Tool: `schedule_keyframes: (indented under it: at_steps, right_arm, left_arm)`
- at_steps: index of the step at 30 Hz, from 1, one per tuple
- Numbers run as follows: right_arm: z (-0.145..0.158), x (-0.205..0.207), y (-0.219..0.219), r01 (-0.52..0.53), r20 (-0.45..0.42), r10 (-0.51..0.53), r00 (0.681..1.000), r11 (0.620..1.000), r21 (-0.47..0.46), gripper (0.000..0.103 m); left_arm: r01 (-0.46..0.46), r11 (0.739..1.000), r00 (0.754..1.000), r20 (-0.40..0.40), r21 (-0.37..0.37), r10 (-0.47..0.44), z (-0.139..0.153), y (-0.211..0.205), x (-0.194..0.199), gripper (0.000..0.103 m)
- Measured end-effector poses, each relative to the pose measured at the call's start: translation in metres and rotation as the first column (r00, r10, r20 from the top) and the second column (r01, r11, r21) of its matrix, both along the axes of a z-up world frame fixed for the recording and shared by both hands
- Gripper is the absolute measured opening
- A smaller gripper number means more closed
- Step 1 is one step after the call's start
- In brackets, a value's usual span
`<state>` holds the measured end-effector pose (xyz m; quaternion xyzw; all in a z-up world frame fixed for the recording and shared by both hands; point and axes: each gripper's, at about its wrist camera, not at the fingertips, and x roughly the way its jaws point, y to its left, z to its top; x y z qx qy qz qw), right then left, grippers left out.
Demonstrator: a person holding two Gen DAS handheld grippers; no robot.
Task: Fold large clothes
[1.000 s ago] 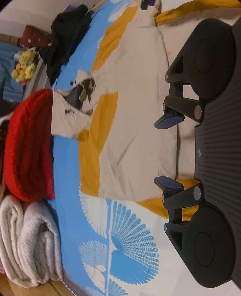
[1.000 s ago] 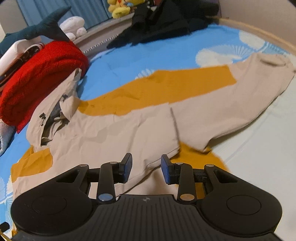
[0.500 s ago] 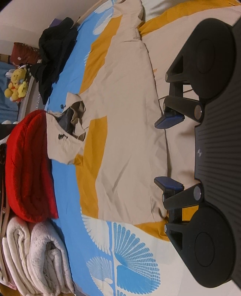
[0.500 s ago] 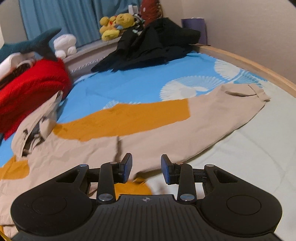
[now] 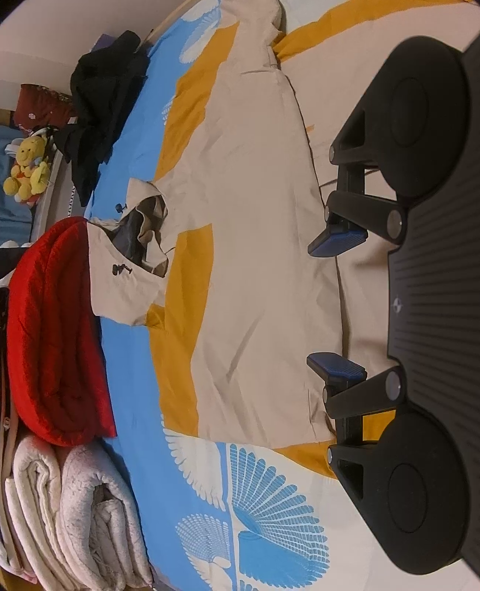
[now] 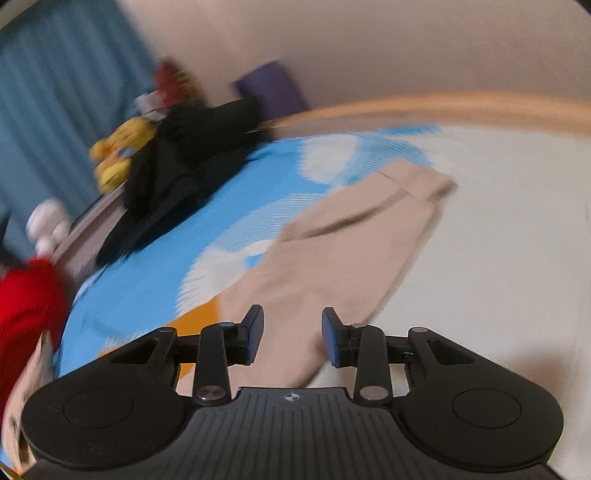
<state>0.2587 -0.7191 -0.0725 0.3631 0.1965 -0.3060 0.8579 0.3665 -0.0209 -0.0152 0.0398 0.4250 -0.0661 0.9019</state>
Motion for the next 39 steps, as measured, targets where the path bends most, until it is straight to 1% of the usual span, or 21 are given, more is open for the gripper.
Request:
schedule_keyframes:
  at_steps: [3,7,8,12,15,17,19,20,22,24,26,28,29,31,32,33,34,35,36,38,39]
  right_arm:
    - [-0.023,-0.001,-0.028,0.068,0.025,-0.071,0.997,0.994,0.081,0.039]
    - [-0.044,0.006,-0.055,0.143,0.029,-0.149,0.988,0.978,0.154,0.04]
    - [-0.047,0.007,-0.059,0.155,0.049,-0.165,0.985,0.974,0.163,0.04]
    - [-0.048,0.019,-0.07,0.189,0.052,-0.197,0.979,0.973,0.13,0.04]
    - [-0.046,0.029,-0.075,0.192,0.019,-0.194,0.981,0.978,0.086,0.039]
    - [-0.041,0.037,-0.077,0.187,-0.039,-0.186,0.982,0.982,0.037,0.032]
    - [-0.035,0.038,-0.08,0.215,-0.083,-0.213,0.974,0.976,0.018,0.0]
    - [-0.03,0.037,-0.08,0.229,-0.077,-0.228,0.971,0.973,0.01,0.0]
    - [-0.009,0.039,-0.072,0.252,-0.065,-0.256,0.965,0.966,-0.058,0.0]
    - [0.015,0.045,-0.056,0.236,-0.047,-0.244,0.969,0.962,-0.139,0.0]
    - [0.047,0.055,-0.03,0.204,-0.013,-0.213,0.977,0.95,-0.235,0.0]
    - [0.08,0.067,0.002,0.147,0.026,-0.147,0.989,0.934,-0.326,0.0]
    - [0.098,0.074,0.026,0.099,0.041,-0.091,0.995,0.921,-0.377,0.0]
    - [0.133,0.089,0.088,-0.026,0.073,0.068,0.995,0.884,-0.467,0.0]
    - [0.146,0.094,0.122,-0.099,0.083,0.161,0.983,0.861,-0.499,0.0]
    - [0.157,0.098,0.156,-0.17,0.089,0.254,0.963,0.832,-0.527,0.0]
    - [0.166,0.1,0.191,-0.24,0.095,0.345,0.934,0.802,-0.546,0.0]
    - [0.174,0.101,0.233,-0.33,0.103,0.454,0.885,0.768,-0.55,0.0]
    - [0.178,0.102,0.267,-0.414,0.105,0.546,0.831,0.734,-0.538,0.0]
    - [0.177,0.1,0.342,-0.615,0.098,0.734,0.672,0.626,-0.48,0.0]
    - [0.171,0.098,0.375,-0.704,0.091,0.807,0.584,0.559,-0.439,0.003]
  left_arm:
    - [0.008,1.0,1.0,-0.003,0.006,-0.008,-0.003,0.0,0.001,0.062]
    - [0.02,1.0,1.0,-0.006,0.015,-0.02,-0.008,-0.003,0.003,0.062]
    - [0.023,1.0,1.0,-0.006,0.017,-0.023,-0.009,-0.003,0.003,0.062]
    - [0.019,1.0,1.0,-0.004,0.025,-0.019,-0.01,-0.001,0.005,0.062]
    - [0.017,1.0,1.0,0.01,0.02,-0.017,-0.006,0.002,0.006,0.062]
    - [0.011,1.0,1.0,0.016,0.016,-0.011,-0.003,0.004,0.007,0.062]
    - [0.004,1.0,1.0,0.019,0.007,-0.004,-0.001,0.007,0.007,0.062]
    - [0.0,1.0,1.0,0.021,0.004,0.0,0.001,0.009,0.007,0.062]
    - [-0.008,1.0,1.0,0.026,-0.006,0.008,0.005,0.013,0.007,0.062]
    - [-0.019,1.0,0.999,0.035,-0.024,0.02,0.012,0.019,0.007,0.062]
    - [-0.033,0.999,0.998,0.048,-0.039,0.035,0.019,0.026,0.005,0.062]
    - [-0.052,0.997,0.997,0.058,-0.056,0.055,0.026,0.035,0.004,0.062]
    - [-0.063,0.996,0.996,0.062,-0.065,0.068,0.029,0.04,0.003,0.062]
    - [-0.088,0.993,0.993,0.071,-0.084,0.094,0.036,0.051,0.002,0.062]
    - [-0.102,0.99,0.991,0.073,-0.093,0.109,0.039,0.056,0.002,0.062]
    - [-0.119,0.987,0.989,0.076,-0.106,0.127,0.042,0.063,0.001,0.062]
    - [-0.132,0.984,0.987,0.078,-0.116,0.142,0.045,0.068,0.001,0.062]
    - [-0.144,0.981,0.985,0.08,-0.128,0.155,0.048,0.074,0.0,0.062]
    - [-0.158,0.978,0.982,0.082,-0.139,0.17,0.052,0.081,0.0,0.062]
    - [-0.179,0.971,0.977,0.088,-0.156,0.194,0.057,0.092,-0.001,0.062]
    - [-0.189,0.968,0.974,0.09,-0.165,0.206,0.06,0.097,-0.001,0.062]
